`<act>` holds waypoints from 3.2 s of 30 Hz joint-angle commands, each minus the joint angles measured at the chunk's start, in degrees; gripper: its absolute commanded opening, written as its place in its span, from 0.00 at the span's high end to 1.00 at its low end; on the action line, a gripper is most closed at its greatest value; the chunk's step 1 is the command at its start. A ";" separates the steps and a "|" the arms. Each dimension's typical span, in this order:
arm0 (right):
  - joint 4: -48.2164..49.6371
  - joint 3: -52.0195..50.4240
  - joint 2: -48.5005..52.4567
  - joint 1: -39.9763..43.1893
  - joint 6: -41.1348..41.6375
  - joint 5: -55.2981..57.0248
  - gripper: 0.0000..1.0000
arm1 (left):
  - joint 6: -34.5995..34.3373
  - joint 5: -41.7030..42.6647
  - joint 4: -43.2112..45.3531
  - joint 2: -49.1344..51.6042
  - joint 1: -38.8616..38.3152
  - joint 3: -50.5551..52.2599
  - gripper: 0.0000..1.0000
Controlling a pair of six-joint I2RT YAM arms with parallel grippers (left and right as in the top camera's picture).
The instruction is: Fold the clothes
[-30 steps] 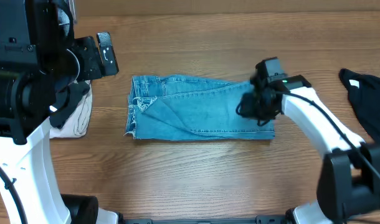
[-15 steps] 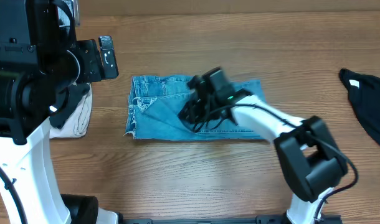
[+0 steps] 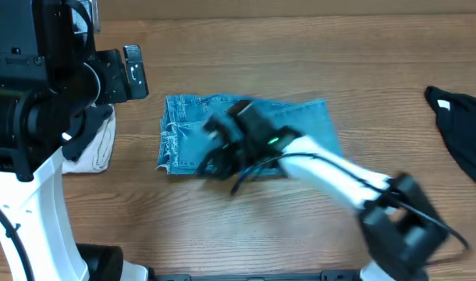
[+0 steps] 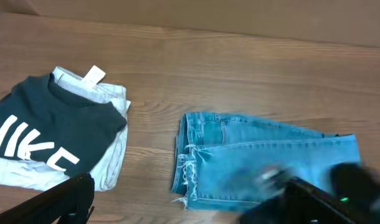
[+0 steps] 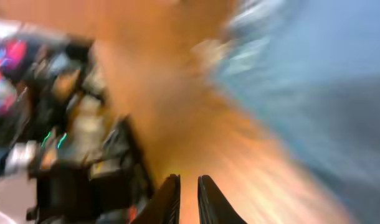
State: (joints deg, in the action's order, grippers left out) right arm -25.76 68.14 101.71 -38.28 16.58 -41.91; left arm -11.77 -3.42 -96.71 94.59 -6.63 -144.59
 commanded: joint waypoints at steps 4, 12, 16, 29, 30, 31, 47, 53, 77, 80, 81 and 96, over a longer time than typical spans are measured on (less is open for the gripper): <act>-18.18 1.84 -10.45 19.19 -0.50 19.50 0.55 | -4.31 4.39 -0.07 0.24 0.26 11.37 0.00; -28.04 1.81 -10.43 34.29 -3.61 18.67 0.34 | -2.47 14.62 18.58 0.26 7.02 53.59 0.00; -30.14 1.81 -10.43 36.46 -7.69 16.04 0.33 | 11.78 31.85 31.23 1.73 14.82 69.24 0.00; -30.60 1.81 -10.43 36.44 -7.89 16.15 0.32 | 7.37 37.94 53.48 21.75 17.07 77.81 0.00; -30.53 1.81 -10.43 36.44 -7.89 16.15 0.32 | 5.60 37.94 55.15 22.82 16.55 77.81 0.00; -30.51 1.81 -10.43 36.44 -7.89 16.17 0.32 | 4.20 37.81 56.37 23.41 15.82 77.81 0.00; -31.69 1.81 -10.43 36.46 -7.89 16.94 0.39 | -0.76 22.64 43.36 21.59 12.24 69.42 0.96; -31.26 1.81 -10.43 37.18 -7.78 17.00 0.39 | 5.99 5.40 24.30 6.62 14.34 49.22 0.96; -32.02 1.81 -10.43 37.18 -7.63 16.17 0.39 | -16.57 -21.68 12.11 29.44 -18.23 36.61 0.93; -32.04 1.81 -10.43 37.18 -7.65 16.20 0.39 | -16.65 -19.21 12.81 31.12 -18.64 36.61 0.90; -32.04 1.81 -10.43 37.18 -7.65 16.20 0.39 | -16.81 -18.25 13.40 31.34 -18.88 36.61 0.88; -29.35 1.81 -10.43 36.46 -14.27 1.79 0.45 | -15.39 -9.35 2.78 30.86 -16.44 6.21 0.23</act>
State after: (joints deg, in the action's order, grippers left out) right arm -57.19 69.14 92.09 -1.50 7.70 -27.75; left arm -26.94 -10.44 -90.74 126.96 -25.56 -126.87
